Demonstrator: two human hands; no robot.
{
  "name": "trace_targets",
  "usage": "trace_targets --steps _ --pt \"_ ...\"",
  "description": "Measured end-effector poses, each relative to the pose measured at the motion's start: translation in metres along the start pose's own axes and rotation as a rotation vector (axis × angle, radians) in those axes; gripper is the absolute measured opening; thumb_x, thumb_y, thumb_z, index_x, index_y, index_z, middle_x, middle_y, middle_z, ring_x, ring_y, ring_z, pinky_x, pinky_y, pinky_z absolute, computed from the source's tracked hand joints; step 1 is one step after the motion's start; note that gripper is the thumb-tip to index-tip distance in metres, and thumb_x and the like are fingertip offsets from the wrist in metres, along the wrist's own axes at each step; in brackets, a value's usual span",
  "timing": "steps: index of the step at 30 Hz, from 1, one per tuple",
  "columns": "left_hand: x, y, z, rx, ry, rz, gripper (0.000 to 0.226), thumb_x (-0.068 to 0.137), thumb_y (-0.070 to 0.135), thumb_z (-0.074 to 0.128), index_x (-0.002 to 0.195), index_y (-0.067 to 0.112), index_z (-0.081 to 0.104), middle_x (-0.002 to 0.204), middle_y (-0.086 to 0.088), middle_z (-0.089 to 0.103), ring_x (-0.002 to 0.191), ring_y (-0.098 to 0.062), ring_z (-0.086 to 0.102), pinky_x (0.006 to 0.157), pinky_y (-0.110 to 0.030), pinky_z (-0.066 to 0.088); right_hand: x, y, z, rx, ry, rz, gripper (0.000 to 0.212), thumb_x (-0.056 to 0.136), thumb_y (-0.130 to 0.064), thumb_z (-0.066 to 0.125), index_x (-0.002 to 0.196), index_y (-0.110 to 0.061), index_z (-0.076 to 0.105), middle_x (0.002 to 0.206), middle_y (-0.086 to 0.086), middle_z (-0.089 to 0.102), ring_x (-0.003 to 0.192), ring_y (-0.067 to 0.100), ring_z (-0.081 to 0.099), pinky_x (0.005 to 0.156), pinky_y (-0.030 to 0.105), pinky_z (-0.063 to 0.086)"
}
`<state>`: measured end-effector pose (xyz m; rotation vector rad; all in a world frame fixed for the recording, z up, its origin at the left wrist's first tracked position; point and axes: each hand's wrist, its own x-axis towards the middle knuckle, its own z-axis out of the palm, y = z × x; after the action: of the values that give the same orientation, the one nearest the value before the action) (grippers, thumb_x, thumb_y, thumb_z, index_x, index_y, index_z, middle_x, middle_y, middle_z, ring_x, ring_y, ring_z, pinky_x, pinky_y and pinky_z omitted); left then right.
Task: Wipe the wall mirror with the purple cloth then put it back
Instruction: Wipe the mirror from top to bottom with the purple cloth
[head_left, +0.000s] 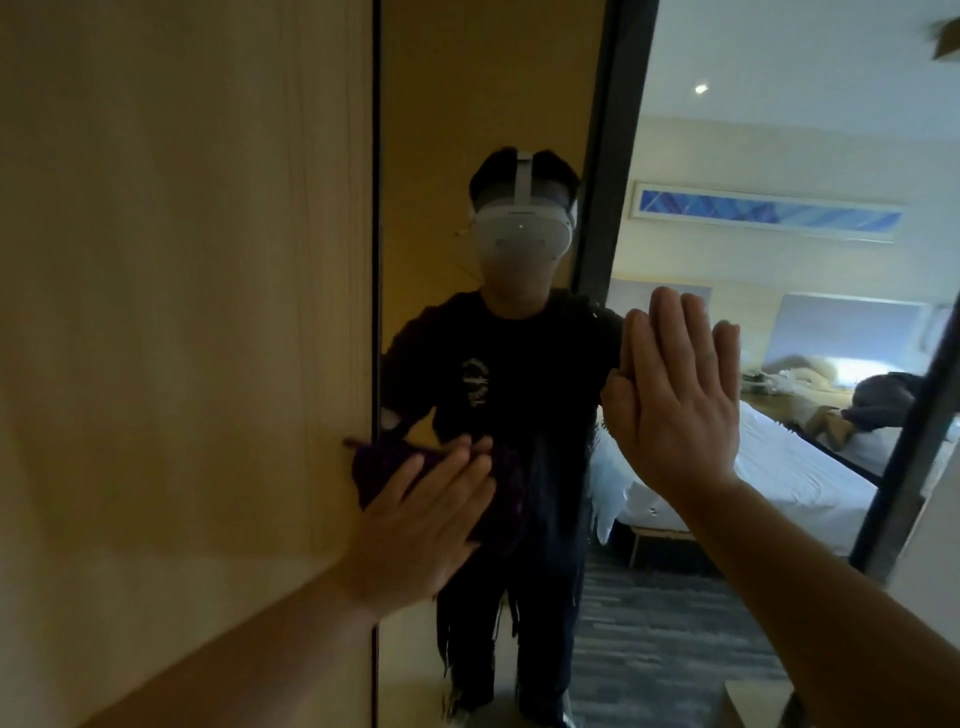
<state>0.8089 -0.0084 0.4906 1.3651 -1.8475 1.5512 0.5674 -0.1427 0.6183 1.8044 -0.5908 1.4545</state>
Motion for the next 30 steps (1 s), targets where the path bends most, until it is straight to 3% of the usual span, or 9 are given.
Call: trace_targets --steps 3,8,14,18,21,24,26,30 --pt "-0.063 0.041 0.025 0.0 -0.045 0.04 0.053 0.099 0.039 0.044 0.147 0.017 0.037 0.154 -0.002 0.034 0.148 -0.023 0.021 0.119 -0.045 0.016 -0.001 0.001 0.002 -0.009 0.011 -0.002 0.051 0.103 -0.031 0.043 0.147 -0.005 0.042 0.156 0.019 0.033 0.147 0.036 0.025 0.119 0.058 0.019" --pt "-0.068 0.05 0.028 -0.006 0.03 -0.025 0.046 0.098 0.027 0.051 0.143 0.021 0.045 0.151 0.002 0.04 0.14 -0.02 0.037 0.117 -0.042 0.023 -0.001 0.001 -0.001 0.037 -0.031 0.018 0.051 0.104 -0.032 0.04 0.15 -0.008 0.036 0.158 0.015 0.024 0.15 0.032 0.015 0.121 0.057 0.015" --pt "-0.039 0.045 0.002 -0.173 0.073 -0.145 0.03 0.102 0.011 0.047 0.131 0.015 0.052 0.13 -0.005 0.052 0.11 -0.026 0.058 0.09 -0.042 0.047 -0.009 0.021 -0.039 0.192 -0.151 0.081 0.053 0.107 -0.038 0.028 0.151 -0.008 0.034 0.161 0.014 0.02 0.151 0.031 0.012 0.123 0.053 0.009" --pt "0.02 0.019 -0.026 -0.195 0.173 -0.288 0.028 0.099 0.014 0.053 0.127 0.01 0.052 0.123 -0.009 0.054 0.104 -0.031 0.06 0.087 -0.044 0.048 -0.032 0.057 -0.058 0.069 -0.254 0.189 0.06 0.106 -0.044 0.025 0.155 -0.01 0.025 0.164 0.016 0.013 0.152 0.034 0.005 0.122 0.055 0.003" --pt "0.099 -0.014 -0.055 -0.174 0.303 -0.315 0.046 0.088 0.016 0.071 0.128 0.009 0.05 0.124 -0.01 0.053 0.106 -0.033 0.057 0.088 -0.046 0.047 -0.043 0.075 -0.054 0.003 -0.322 0.201 0.062 0.103 -0.036 0.049 0.154 -0.01 0.026 0.165 0.014 0.008 0.153 0.026 -0.005 0.122 0.053 -0.003" --pt "0.188 -0.043 -0.081 -0.1 0.413 -0.258 0.049 0.087 0.018 0.072 0.13 0.01 0.05 0.125 -0.013 0.06 0.108 -0.032 0.056 0.091 -0.044 0.043 -0.044 0.078 -0.048 -0.016 -0.306 0.204 0.056 0.1 -0.03 0.056 0.148 -0.008 0.038 0.162 0.015 0.02 0.152 0.03 0.006 0.122 0.057 0.002" --pt "0.24 -0.054 -0.09 -0.033 0.408 -0.214 0.046 0.09 0.023 0.066 0.132 0.009 0.054 0.131 -0.012 0.059 0.115 -0.029 0.055 0.096 -0.041 0.041 -0.045 0.08 -0.045 -0.026 -0.273 0.187 0.052 0.1 -0.032 0.051 0.145 -0.006 0.042 0.159 0.016 0.027 0.15 0.035 0.016 0.119 0.062 0.009" --pt "0.274 -0.05 -0.073 0.02 0.2 -0.15 0.051 0.099 0.035 0.048 0.143 0.008 0.046 0.151 -0.012 0.041 0.139 -0.03 0.039 0.112 -0.045 0.03 -0.049 0.085 -0.037 -0.034 -0.179 0.137 0.052 0.097 -0.03 0.055 0.143 -0.006 0.047 0.155 0.018 0.035 0.148 0.036 0.023 0.114 0.064 0.02"
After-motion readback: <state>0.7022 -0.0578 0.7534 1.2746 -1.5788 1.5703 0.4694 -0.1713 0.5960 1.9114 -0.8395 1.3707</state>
